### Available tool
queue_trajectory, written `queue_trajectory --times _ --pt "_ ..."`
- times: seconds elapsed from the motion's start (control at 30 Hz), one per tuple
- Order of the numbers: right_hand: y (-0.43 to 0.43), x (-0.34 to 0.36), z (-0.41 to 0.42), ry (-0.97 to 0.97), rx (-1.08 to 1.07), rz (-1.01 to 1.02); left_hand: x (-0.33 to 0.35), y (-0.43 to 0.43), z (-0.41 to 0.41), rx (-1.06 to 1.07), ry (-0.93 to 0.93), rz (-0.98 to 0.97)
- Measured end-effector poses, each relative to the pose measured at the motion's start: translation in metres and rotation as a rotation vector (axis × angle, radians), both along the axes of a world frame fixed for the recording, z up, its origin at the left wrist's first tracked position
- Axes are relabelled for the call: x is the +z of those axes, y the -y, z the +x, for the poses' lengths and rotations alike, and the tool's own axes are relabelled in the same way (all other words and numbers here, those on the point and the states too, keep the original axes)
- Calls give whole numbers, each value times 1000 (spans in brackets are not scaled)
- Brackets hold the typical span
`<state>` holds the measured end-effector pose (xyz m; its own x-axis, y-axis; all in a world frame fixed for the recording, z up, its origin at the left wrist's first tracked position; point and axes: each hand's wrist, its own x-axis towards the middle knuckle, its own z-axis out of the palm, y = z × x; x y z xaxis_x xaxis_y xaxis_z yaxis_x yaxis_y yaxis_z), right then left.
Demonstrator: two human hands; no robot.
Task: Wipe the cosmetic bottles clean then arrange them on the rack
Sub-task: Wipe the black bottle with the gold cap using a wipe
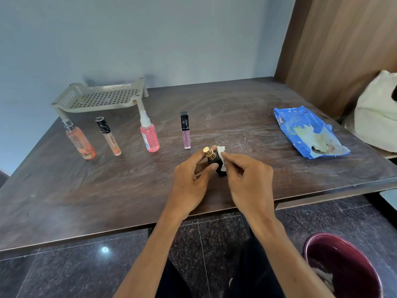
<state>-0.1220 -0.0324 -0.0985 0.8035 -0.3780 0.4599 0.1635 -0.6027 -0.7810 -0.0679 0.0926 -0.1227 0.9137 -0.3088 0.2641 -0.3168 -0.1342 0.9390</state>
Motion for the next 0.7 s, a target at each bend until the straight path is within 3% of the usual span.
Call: queue_trajectory --times 0.2,0.47,0.7 --pt "-7 -7 -1 36 -15 -51 2 0 -2 48 -8 -25" --pt "4 -7 -4 -63 -58 263 -4 0 2 165 -9 -53" --pt "8 -10 -1 -64 -85 100 0 -1 -2 148 -48 -93"
